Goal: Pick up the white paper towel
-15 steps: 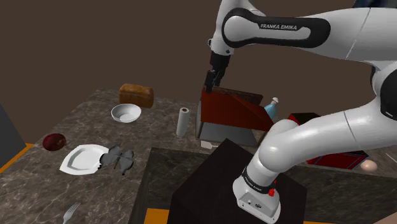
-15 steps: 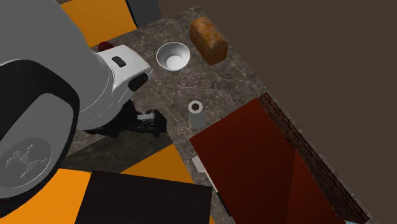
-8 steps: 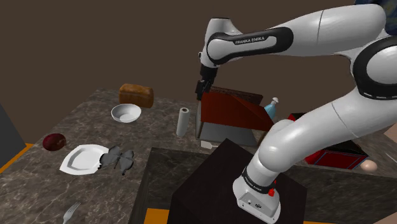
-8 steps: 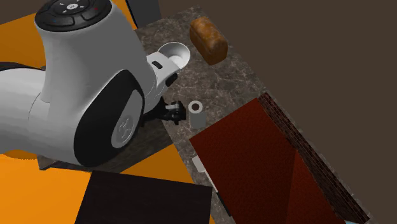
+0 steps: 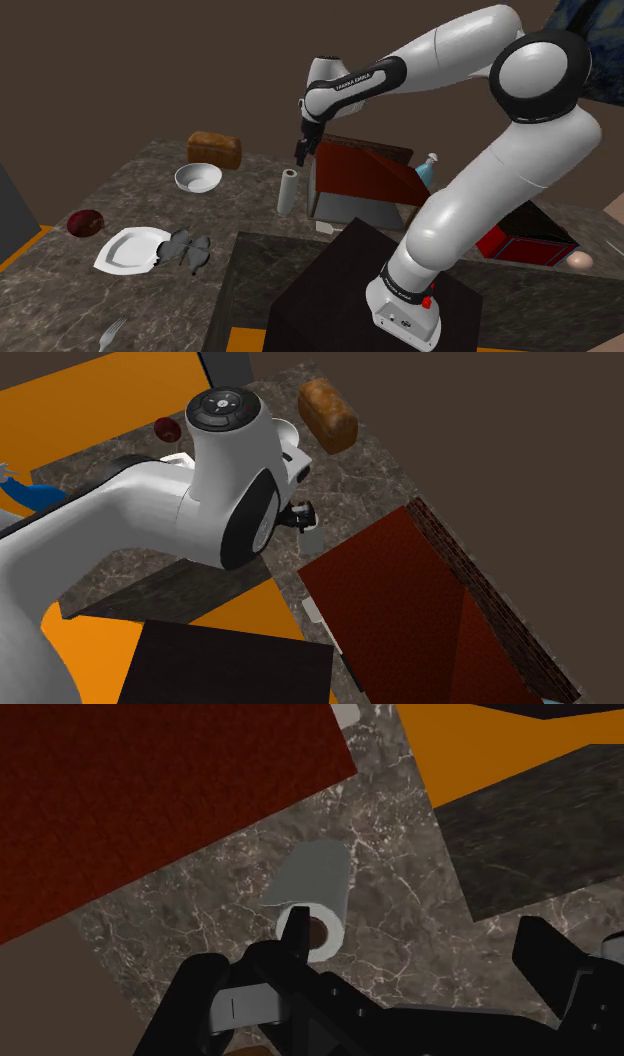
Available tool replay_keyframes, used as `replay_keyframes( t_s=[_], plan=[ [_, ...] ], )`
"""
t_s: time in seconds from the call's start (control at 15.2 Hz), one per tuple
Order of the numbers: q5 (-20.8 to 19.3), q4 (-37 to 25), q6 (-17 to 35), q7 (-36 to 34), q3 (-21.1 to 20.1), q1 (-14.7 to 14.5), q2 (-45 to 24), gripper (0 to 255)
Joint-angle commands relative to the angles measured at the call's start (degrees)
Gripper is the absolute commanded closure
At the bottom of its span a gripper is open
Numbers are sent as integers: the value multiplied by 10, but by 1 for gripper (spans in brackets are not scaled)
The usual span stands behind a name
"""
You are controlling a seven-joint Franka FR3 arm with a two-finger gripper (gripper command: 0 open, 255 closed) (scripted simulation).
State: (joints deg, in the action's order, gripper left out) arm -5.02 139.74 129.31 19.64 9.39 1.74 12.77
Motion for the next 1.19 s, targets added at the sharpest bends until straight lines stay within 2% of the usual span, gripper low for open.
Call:
replay_keyframes(
  t_s=[0.0, 0.66, 1.12],
  plan=[
    [7, -18, 36, 15, 7, -1, -50, 0],
    [74, -141, 156, 98, 10, 15, -279, 0],
    [84, -137, 195, 105, 3, 20, -316, 0]
  ],
)
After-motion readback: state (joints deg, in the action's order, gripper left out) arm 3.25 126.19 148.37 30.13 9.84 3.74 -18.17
